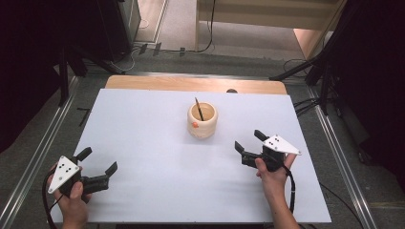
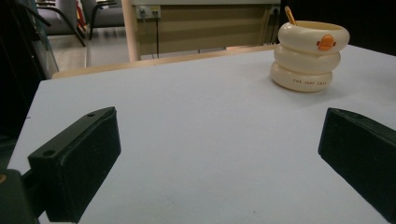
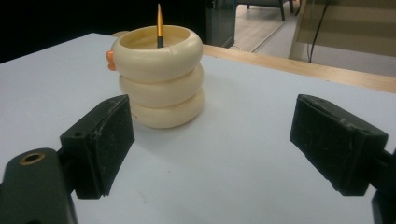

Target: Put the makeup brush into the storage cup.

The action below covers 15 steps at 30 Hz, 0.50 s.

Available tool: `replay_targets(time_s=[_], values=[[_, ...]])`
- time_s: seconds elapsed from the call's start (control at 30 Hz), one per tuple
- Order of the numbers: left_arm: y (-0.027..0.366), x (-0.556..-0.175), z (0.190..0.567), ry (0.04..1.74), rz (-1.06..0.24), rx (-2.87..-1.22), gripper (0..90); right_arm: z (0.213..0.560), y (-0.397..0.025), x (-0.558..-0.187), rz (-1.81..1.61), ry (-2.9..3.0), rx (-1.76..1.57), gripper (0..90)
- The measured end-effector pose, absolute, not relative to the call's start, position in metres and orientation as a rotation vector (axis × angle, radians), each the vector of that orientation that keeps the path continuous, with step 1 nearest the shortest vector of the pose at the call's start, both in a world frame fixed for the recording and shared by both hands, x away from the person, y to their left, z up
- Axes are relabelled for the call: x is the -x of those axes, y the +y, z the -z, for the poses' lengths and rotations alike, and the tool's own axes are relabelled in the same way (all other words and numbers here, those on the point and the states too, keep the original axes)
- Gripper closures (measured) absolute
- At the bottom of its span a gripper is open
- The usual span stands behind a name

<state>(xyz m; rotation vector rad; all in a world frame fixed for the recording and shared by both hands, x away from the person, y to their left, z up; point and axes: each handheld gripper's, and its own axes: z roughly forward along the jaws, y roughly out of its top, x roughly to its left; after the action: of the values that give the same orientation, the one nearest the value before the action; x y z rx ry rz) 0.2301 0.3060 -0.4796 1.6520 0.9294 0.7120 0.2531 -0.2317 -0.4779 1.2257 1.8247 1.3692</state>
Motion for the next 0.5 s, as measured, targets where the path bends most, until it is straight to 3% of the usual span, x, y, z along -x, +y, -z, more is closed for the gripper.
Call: replay_targets(time_s=[0.1, 0.5], values=[[0.306, -0.23, 0.48, 0.929, -0.71, -1.652, 0.0, 0.478, -0.236, -0.25, -1.382, 1.83, -1.224, 0.0], [0.305, -0.23, 0.479, 0.927, -0.713, -1.656, 0.0, 0.482, -0.254, -0.236, -1.363, 1.804, -1.238, 0.0]])
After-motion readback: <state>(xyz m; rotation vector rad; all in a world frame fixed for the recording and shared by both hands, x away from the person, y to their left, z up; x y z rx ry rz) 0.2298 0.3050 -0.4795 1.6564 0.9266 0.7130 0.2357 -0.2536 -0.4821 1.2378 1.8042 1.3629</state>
